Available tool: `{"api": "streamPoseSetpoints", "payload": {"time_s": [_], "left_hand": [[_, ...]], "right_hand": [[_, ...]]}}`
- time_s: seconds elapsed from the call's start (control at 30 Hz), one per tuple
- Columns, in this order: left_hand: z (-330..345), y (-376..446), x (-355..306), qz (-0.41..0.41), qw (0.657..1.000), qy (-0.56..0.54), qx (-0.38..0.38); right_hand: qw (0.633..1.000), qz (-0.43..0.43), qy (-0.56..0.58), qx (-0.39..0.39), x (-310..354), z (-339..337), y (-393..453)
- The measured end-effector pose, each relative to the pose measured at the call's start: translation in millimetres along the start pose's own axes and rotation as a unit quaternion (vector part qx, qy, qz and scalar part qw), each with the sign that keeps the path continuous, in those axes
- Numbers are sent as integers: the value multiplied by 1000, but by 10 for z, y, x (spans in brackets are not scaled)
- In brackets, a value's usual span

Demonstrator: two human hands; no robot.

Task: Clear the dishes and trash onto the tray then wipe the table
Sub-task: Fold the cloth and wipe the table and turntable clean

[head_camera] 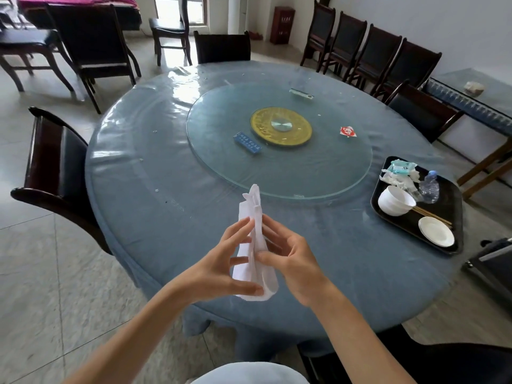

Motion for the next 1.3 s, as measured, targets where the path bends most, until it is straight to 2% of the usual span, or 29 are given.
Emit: {"api": "streamPoseSetpoints", "payload": {"time_s": [0.17, 0.27, 0.4, 0.57, 0.67, 0.73, 0.83, 0.9, 1.0, 1.13, 1.23, 1.3], "left_hand": [[-13, 10, 108, -28, 995, 35, -93], [-65, -39, 170, -89, 982, 11, -166], [-336, -155, 365, -203, 943, -71, -256], [-704, -446, 598, -244, 920, -53, -302], [-796, -588, 766, -284, 907, -65, -305], [-805, -668, 863, -311, 898, -69, -304], [-828, -774, 959, -317, 887, -67, -329], [-854, -814, 977, -299, 889, -71, -341], [-923, -852, 952, -265, 897, -48, -351], [-944, -946, 966, -291, 903, -14, -316], [-934, -957, 941, -281, 928, 6, -246], [-900, -950, 928, -270, 938, 30, -213]], "right_hand": [[998, 16, 53, 2, -59, 36, 38], [998, 33, 56, -18, -78, 15, 42], [995, 27, -51, -79, 71, -411, 71], [977, 62, -179, -93, 152, -1171, 89], [958, 78, -259, -98, 79, -1457, 89], [932, 78, -339, -108, 26, -1583, 92], [896, 83, -407, -159, -40, -1733, 89], [906, 90, -376, -174, -109, -1804, 98], [949, 108, -252, -157, -243, -1880, 114], [972, 127, -173, -100, -335, -1893, 125], [977, 121, -173, -33, -338, -1864, 140], [968, 115, -223, -3, -367, -1888, 185]]}}
Point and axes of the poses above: each hand's wrist, its own y-axis towards the middle knuckle, its own z-axis out of the palm, x = y × z, the point moved 6 cm from there along y, towards the middle knuckle
